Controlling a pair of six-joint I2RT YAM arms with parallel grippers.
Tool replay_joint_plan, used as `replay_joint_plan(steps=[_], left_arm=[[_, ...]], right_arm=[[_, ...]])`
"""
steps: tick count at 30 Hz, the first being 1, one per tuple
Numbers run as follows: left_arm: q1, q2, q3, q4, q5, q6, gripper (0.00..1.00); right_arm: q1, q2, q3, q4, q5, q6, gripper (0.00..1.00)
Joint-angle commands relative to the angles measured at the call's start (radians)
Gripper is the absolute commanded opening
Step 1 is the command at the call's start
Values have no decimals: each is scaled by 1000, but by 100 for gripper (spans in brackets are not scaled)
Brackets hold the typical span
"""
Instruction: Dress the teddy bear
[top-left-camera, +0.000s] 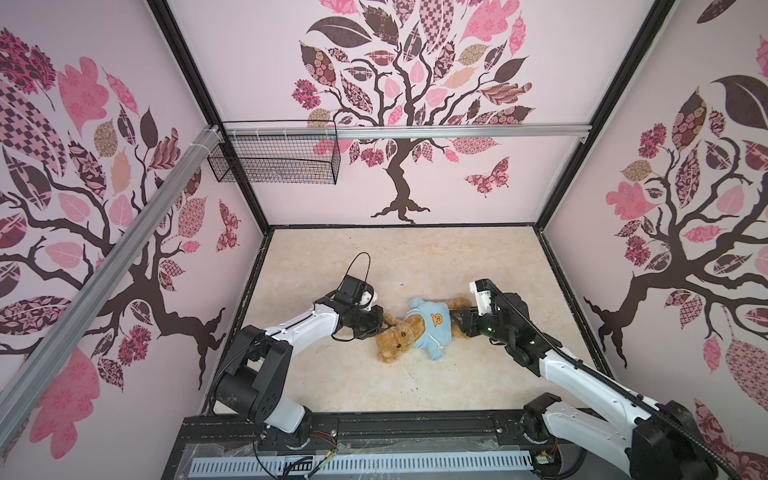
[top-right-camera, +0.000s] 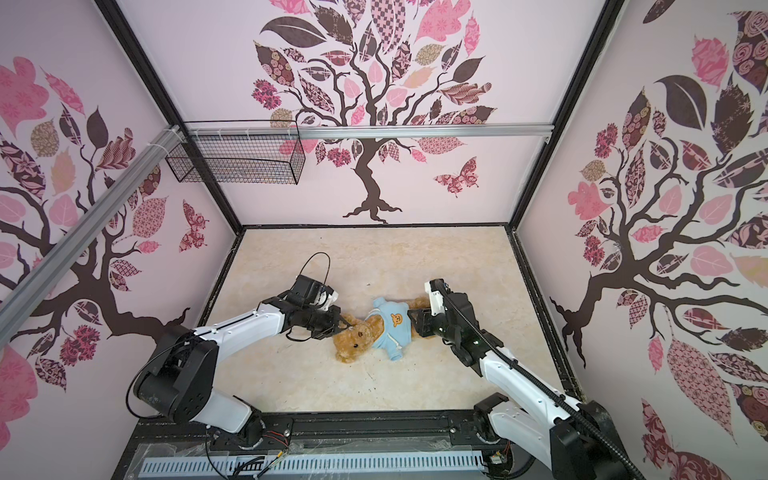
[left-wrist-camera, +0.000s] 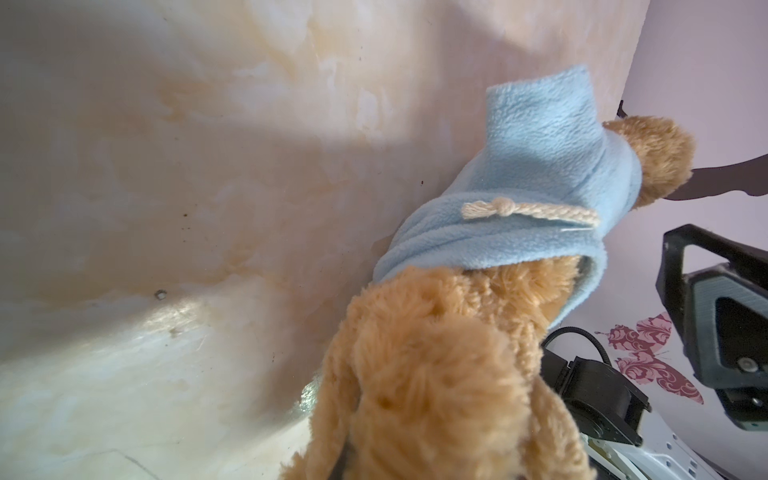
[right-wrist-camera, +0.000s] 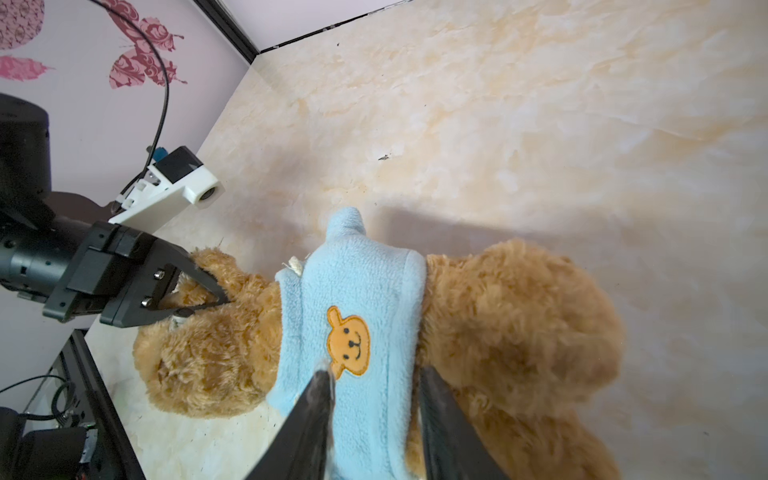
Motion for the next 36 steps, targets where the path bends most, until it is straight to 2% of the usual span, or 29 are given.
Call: replay_joint_plan(steps=[1, 7, 9, 13, 19, 23, 28, 30, 33, 35, 36], left_arm=[[1, 1, 41, -40, 10, 42, 0], [1, 4, 54, -55, -4, 60, 0], [1, 2, 54, -55, -8, 57, 0], [1, 6, 54, -51, -3, 38, 0], [2, 26, 68, -51, 34, 5, 0], [2, 44, 78, -50, 47, 2, 0], [3, 73, 106, -68, 57, 14, 0], [5, 84, 120, -77, 56, 21, 1], [15, 99, 160, -111, 51, 40, 28], [28, 97, 196, -144, 26, 60, 40], [37, 93, 218, -167, 1, 75, 44]], right_arm=[[11, 52, 64, -60, 21, -34, 40], [11, 171, 172, -148, 85, -52, 41], [11, 181, 171, -173, 63, -46, 40], [13, 109, 81, -167, -39, -13, 39], [38, -5, -47, -195, -58, 34, 37], [43, -2, -123, -109, -82, 74, 37], [44, 105, -130, 57, -122, 91, 36], [44, 140, -108, 66, -131, 83, 26], [41, 152, -78, 42, -139, 80, 9], [22, 143, -68, 19, -167, 98, 1], [-2, 137, -66, 18, -213, 120, 0]])
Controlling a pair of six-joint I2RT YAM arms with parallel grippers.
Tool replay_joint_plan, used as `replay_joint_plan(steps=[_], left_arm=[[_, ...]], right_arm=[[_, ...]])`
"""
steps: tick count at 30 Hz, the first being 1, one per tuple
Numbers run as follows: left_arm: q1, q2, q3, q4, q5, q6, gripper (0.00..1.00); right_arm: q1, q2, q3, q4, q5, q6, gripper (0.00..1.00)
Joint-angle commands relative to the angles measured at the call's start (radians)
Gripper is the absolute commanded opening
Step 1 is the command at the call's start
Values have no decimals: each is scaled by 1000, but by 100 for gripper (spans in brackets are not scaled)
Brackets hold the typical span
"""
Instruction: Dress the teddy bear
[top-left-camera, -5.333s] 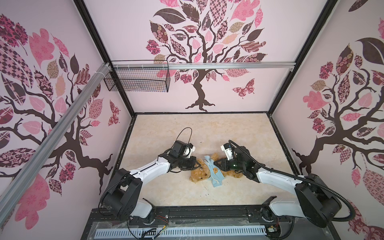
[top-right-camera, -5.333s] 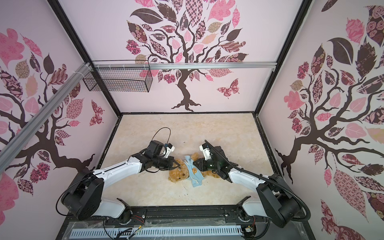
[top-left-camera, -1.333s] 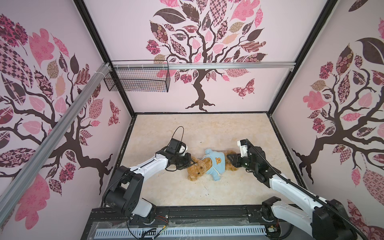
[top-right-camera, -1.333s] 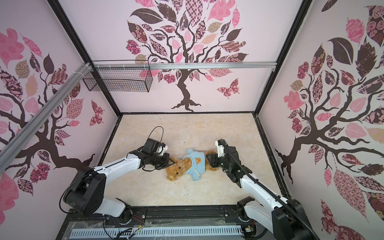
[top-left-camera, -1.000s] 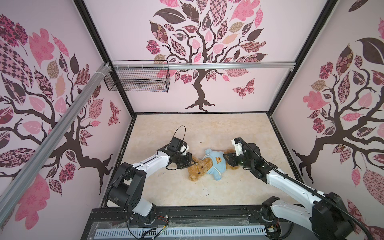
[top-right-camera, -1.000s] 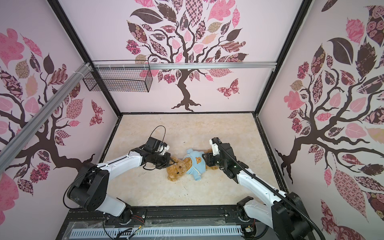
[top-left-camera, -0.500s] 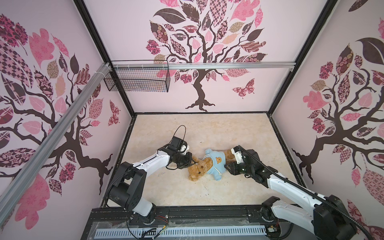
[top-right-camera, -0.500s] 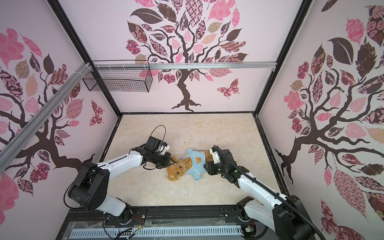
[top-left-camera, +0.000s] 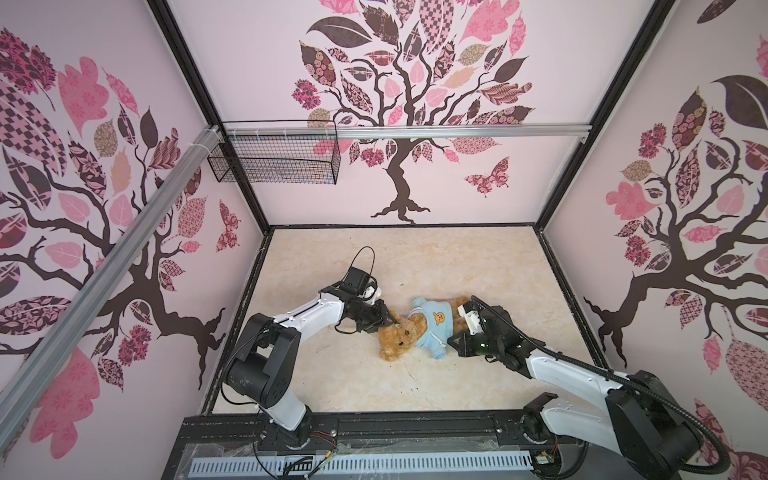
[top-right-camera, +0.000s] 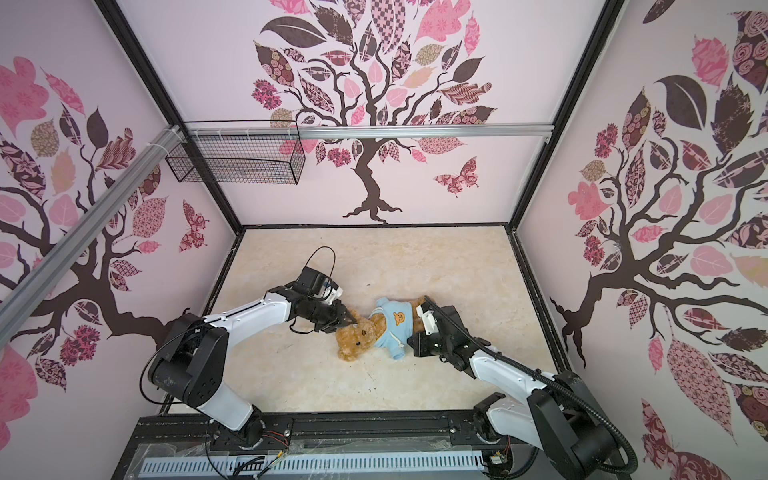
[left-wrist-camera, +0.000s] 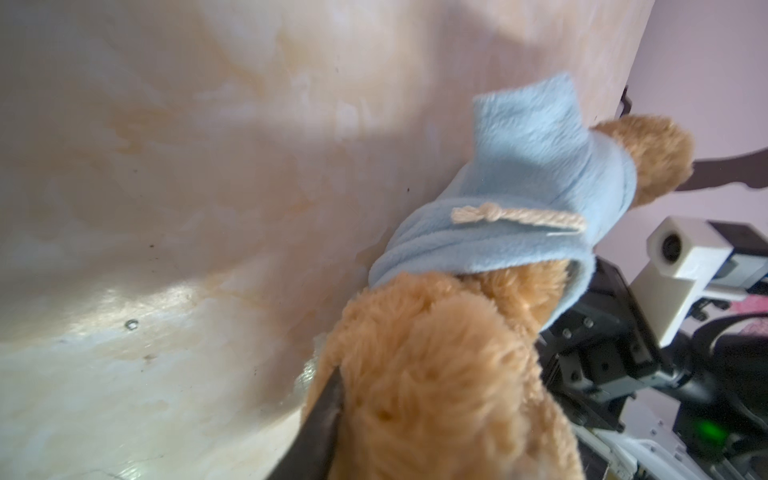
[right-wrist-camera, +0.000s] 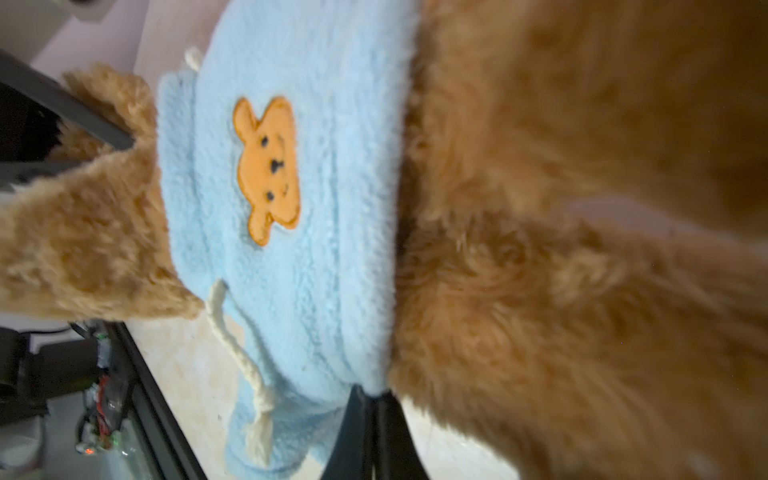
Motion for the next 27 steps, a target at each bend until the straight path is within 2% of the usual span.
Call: replay_joint_plan(steps=[1, 3, 5, 9, 12, 14, 19, 23, 26, 27], left_arm=[[29, -3, 95, -74, -52, 57, 48], [58, -14, 140, -116, -99, 84, 61], [77, -36, 179, -169, -182, 124, 69], [77, -121, 227, -237, -377, 228, 74], [58, -233, 190, -183, -417, 285, 76], [1, -313, 140, -111, -423, 346, 76], [-230, -475, -49, 142, -442, 612, 76], [-333, -487, -117, 210, -389, 854, 78], [-381, -447, -122, 198, -351, 1014, 94], [-392, -426, -121, 201, -346, 1050, 96]], right_arm=[[-55, -8, 44, 25, -124, 55, 0], [-120, -10, 33, 77, -265, 134, 0], [-144, -10, 36, 119, -357, 205, 0], [-144, -9, 50, 199, -449, 334, 0], [-144, -8, 65, 237, -467, 390, 0], [-144, -6, 84, 239, -474, 403, 0], [-144, 33, 114, 211, -473, 371, 0], [-144, 67, 119, 223, -492, 366, 0], [-145, 81, 121, 240, -496, 376, 0], [-144, 81, 120, 250, -498, 381, 0]])
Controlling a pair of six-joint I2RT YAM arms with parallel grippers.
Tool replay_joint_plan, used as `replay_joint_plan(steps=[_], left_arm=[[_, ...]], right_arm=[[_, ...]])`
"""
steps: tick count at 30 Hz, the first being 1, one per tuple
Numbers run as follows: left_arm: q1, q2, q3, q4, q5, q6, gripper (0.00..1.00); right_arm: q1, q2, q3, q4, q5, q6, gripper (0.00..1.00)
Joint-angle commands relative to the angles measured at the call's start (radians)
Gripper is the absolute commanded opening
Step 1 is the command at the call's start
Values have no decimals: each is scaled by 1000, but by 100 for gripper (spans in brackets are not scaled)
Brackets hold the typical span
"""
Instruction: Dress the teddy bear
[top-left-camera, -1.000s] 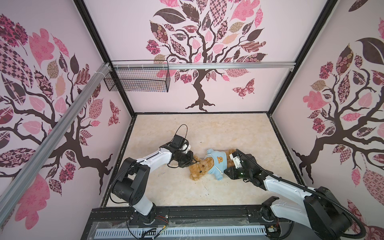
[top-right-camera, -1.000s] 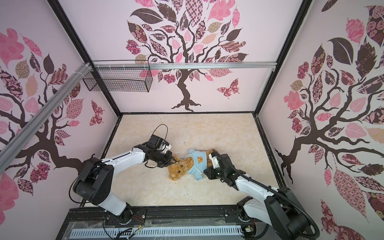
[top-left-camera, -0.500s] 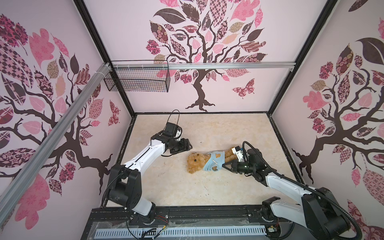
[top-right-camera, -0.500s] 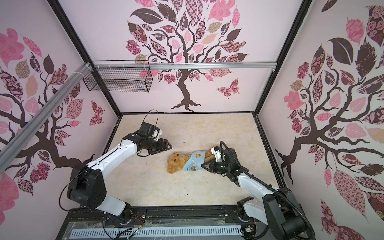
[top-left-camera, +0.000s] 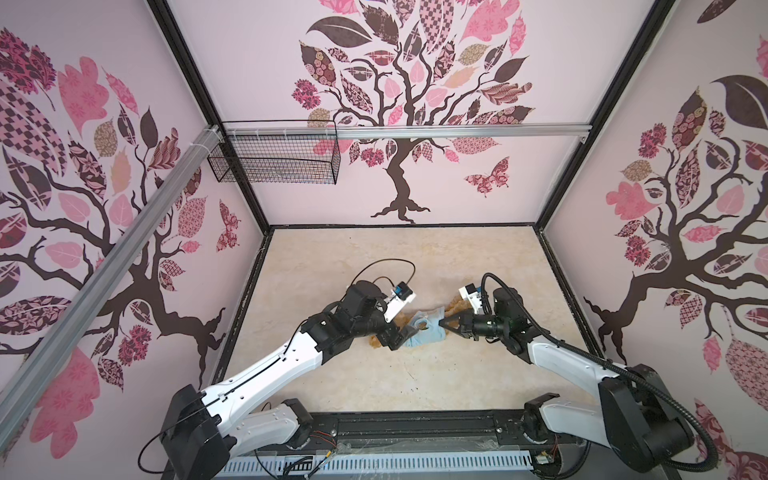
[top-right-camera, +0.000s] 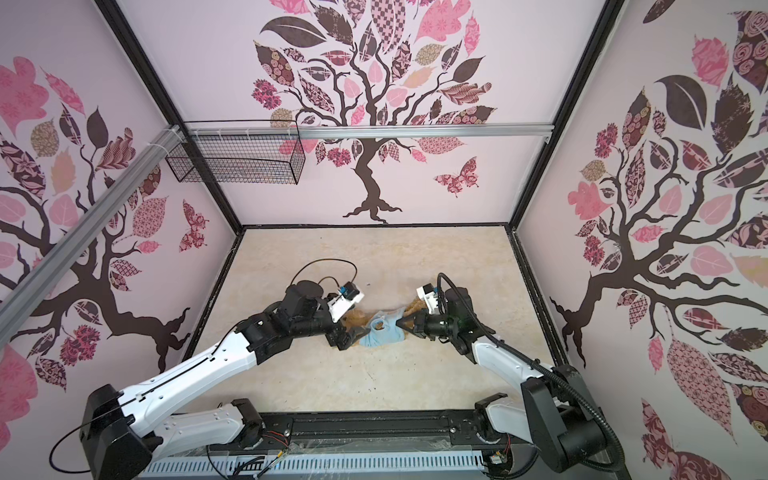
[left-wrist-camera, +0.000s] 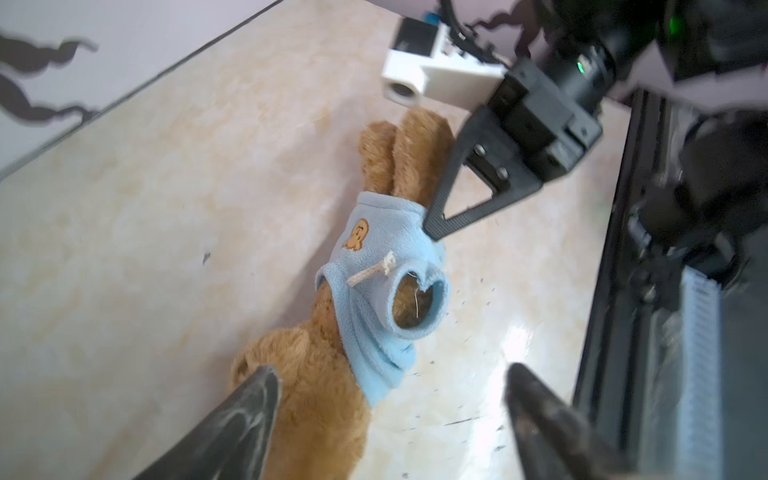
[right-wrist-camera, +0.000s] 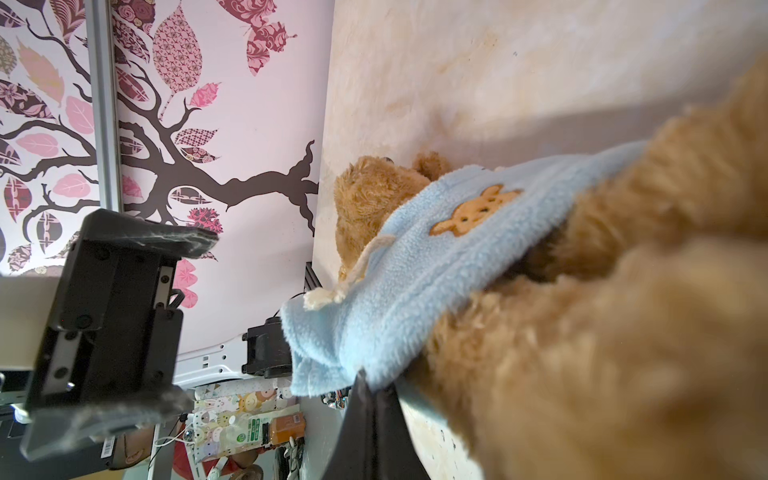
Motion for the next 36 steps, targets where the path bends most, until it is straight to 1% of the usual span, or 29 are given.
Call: replay_joint_plan(steps=[1, 3, 6, 9, 15, 17, 19, 21, 23, 24, 25, 27, 30, 32, 34, 36], left_arm=[[-27, 49, -21, 67, 36, 238, 96], [-29, 96, -9, 91, 37, 246, 96], [-29, 178, 32, 110, 14, 256, 92], [-31, 251, 63, 139, -7, 269, 86], [-36, 367, 115, 180, 25, 265, 72], [-38, 403, 132, 198, 34, 255, 65], [-39, 435, 159, 193, 41, 227, 50], [-36, 445, 176, 170, 44, 215, 37], [-22, 436, 185, 135, 66, 213, 23], [-6, 424, 186, 119, 96, 207, 16], [16, 407, 185, 105, 133, 200, 12], [65, 372, 183, 81, 220, 183, 5], [129, 314, 168, 72, 332, 148, 0], [151, 276, 158, 76, 374, 125, 0], [169, 247, 155, 74, 410, 93, 0], [175, 226, 158, 45, 425, 91, 0]], right_arm=[[-3, 17, 32, 51, -35, 20, 0], [-3, 18, 31, 53, -36, 21, 0], [-3, 22, 26, 71, -41, 33, 0], [-3, 27, 24, 99, -51, 52, 0], [-3, 33, 28, 126, -55, 71, 0], [-3, 37, 29, 139, -54, 79, 0], [-3, 41, 35, 135, -61, 74, 0], [-3, 32, 47, 97, -53, 38, 1], [-4, 3, 71, -10, -14, -56, 14], [-4, -20, 86, -70, 12, -121, 21], [-4, -48, 98, -126, 43, -187, 28], [-3, -110, 100, -177, 94, -286, 36], [33, -205, 71, -165, 170, -394, 42], [114, -254, 58, -148, 256, -464, 47], [196, -295, 43, -122, 354, -526, 61], [220, -318, 14, -57, 380, -542, 68]])
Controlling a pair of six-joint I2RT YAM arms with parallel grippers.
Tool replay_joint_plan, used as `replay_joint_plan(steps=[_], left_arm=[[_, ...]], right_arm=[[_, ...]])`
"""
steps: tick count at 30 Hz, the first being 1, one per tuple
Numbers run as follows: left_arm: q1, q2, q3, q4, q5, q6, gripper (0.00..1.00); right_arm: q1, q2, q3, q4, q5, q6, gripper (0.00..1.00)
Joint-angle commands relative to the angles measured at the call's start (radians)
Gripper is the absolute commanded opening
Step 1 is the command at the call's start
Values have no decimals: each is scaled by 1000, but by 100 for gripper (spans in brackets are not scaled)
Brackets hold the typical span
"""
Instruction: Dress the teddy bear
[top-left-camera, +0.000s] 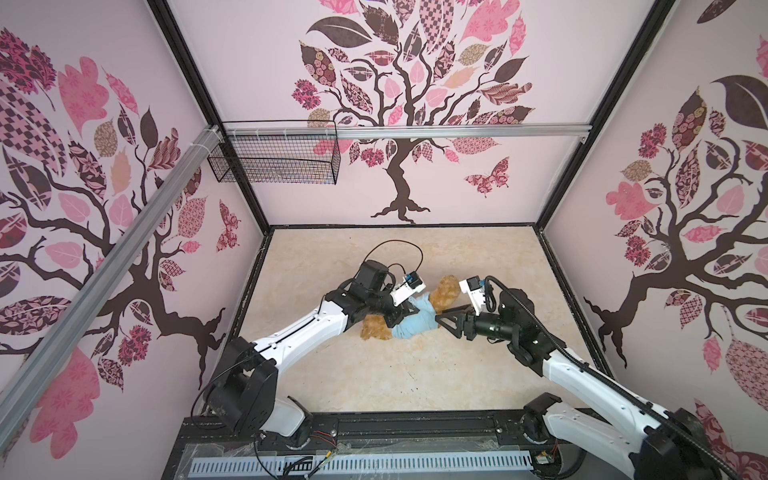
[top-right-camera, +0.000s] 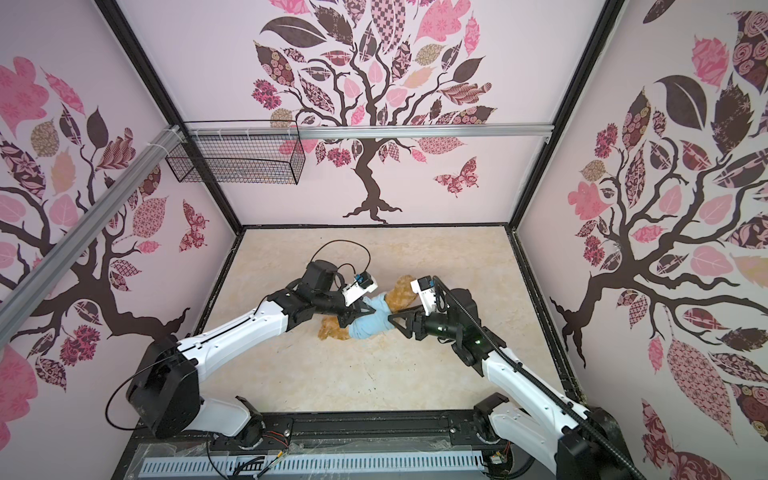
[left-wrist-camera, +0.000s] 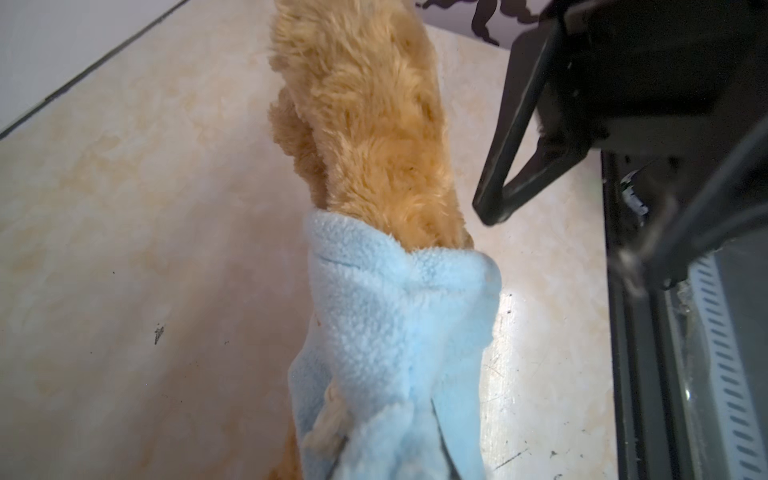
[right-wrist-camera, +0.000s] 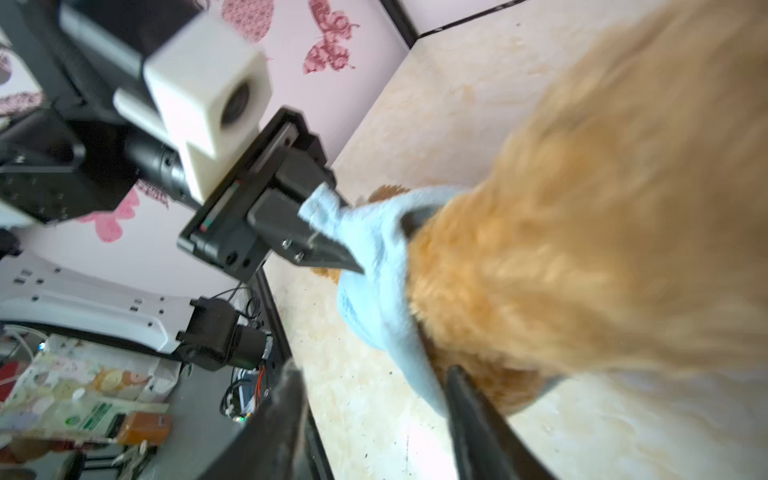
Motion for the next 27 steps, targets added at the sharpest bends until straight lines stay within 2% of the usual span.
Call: replay_joint_plan(steps=[1, 4, 7, 12, 16, 21, 25, 27], left_arm=[[0, -41, 19, -31, 114, -28, 0], [0, -63, 14, -57, 139, -27, 0], [0, -81, 14, -71, 151, -23, 0], [0, -96, 14, -81, 165, -16, 0], [-7, -91, 31, -138, 180, 37, 0], [-34, -73, 78, -230, 180, 127, 0], [-64, -51, 112, -256, 176, 167, 0], [-67, -35, 131, -245, 176, 157, 0]], right_arm=[[31, -38, -43, 74, 129, -121, 72], [37, -51, -60, 106, 152, -189, 79], [44, -52, -66, 99, 179, -247, 81], [66, -73, -116, 140, 202, -273, 83], [74, -83, -138, 202, 171, -300, 85], [85, -23, -140, 311, 89, -294, 91], [108, 29, -147, 391, 69, -303, 92], [123, 67, -135, 387, 58, -309, 89]])
